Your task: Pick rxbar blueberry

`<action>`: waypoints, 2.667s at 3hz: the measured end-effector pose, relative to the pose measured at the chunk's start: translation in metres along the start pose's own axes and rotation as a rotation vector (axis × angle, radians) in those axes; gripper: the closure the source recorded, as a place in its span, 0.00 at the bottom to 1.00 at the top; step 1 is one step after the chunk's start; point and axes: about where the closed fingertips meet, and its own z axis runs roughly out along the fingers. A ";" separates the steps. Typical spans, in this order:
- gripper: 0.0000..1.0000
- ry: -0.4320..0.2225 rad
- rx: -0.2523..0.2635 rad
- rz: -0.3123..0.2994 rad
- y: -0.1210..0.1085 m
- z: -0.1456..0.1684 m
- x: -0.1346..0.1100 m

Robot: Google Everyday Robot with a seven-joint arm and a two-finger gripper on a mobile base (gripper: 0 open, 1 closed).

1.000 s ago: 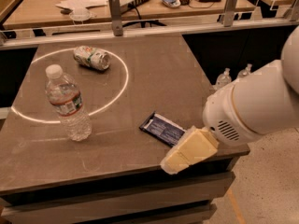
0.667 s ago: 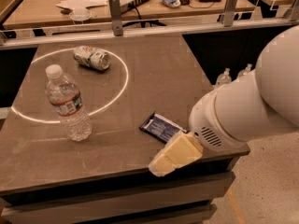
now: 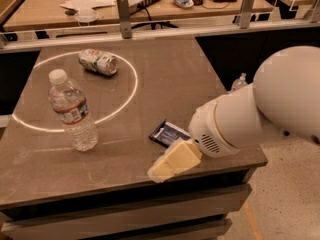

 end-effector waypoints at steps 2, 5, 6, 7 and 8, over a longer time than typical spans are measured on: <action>0.00 -0.073 -0.003 -0.030 -0.015 0.019 0.001; 0.15 -0.091 0.047 0.019 -0.041 0.031 0.016; 0.39 -0.069 0.039 0.007 -0.037 0.034 0.024; 0.70 -0.058 0.034 -0.003 -0.036 0.035 0.026; 0.99 -0.058 0.034 -0.003 -0.036 0.030 0.023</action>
Offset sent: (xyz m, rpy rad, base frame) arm 0.0363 -0.0083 -0.0179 0.0904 -0.1197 0.0039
